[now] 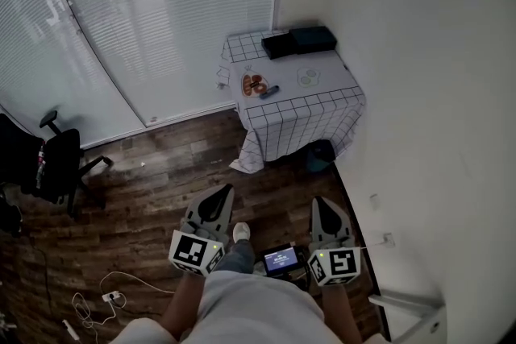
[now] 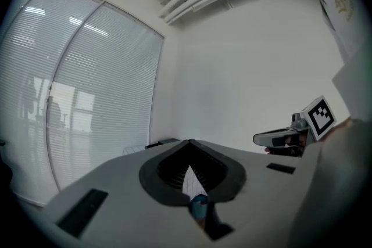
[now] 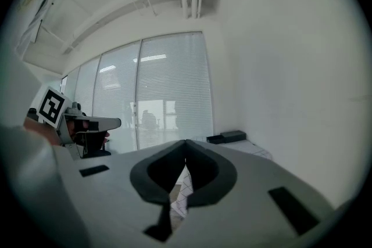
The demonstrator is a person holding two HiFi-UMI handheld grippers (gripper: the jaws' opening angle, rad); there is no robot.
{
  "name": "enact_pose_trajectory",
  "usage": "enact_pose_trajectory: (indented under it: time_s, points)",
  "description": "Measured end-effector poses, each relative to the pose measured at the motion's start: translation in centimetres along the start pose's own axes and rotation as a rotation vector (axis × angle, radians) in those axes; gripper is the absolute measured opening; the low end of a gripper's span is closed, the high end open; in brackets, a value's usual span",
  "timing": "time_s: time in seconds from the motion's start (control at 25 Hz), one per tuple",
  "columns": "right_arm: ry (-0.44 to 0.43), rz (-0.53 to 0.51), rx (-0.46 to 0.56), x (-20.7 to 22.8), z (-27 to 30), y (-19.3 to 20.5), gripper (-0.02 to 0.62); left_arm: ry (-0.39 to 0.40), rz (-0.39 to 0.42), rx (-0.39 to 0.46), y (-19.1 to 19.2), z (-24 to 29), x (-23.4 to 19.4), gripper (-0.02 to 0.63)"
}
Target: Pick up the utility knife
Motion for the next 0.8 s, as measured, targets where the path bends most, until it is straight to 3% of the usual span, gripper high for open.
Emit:
enact_pose_trajectory:
  time_s: [0.16, 0.32, 0.64, 0.8]
  points:
    - [0.015, -0.003, 0.006, 1.4, 2.5, -1.0, 0.006, 0.043, 0.004, -0.001, -0.2, 3.5, -1.2, 0.008]
    - [0.042, -0.005, 0.01, 3.0, 5.4, -1.8, 0.006, 0.074, -0.094, 0.016, -0.1, 7.0, -3.7, 0.008]
    - [0.066, 0.003, 0.0, 3.9, 11.1, -2.3, 0.006, 0.033, 0.009, 0.002, -0.3, 11.7, -9.1, 0.008]
    - [0.069, 0.001, -0.013, 3.8, 14.2, -2.4, 0.006, 0.036, 0.012, -0.001, 0.0, 13.6, -11.0, 0.008]
Point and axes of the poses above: the fingertips, and each gripper's own axes: z forward along the fingers, x to its right, y out of its underside, the point moved 7 cm from there along -z, backward along the fingers, and after that the axes turned 4 degrees about z, right-handed, at the moved point
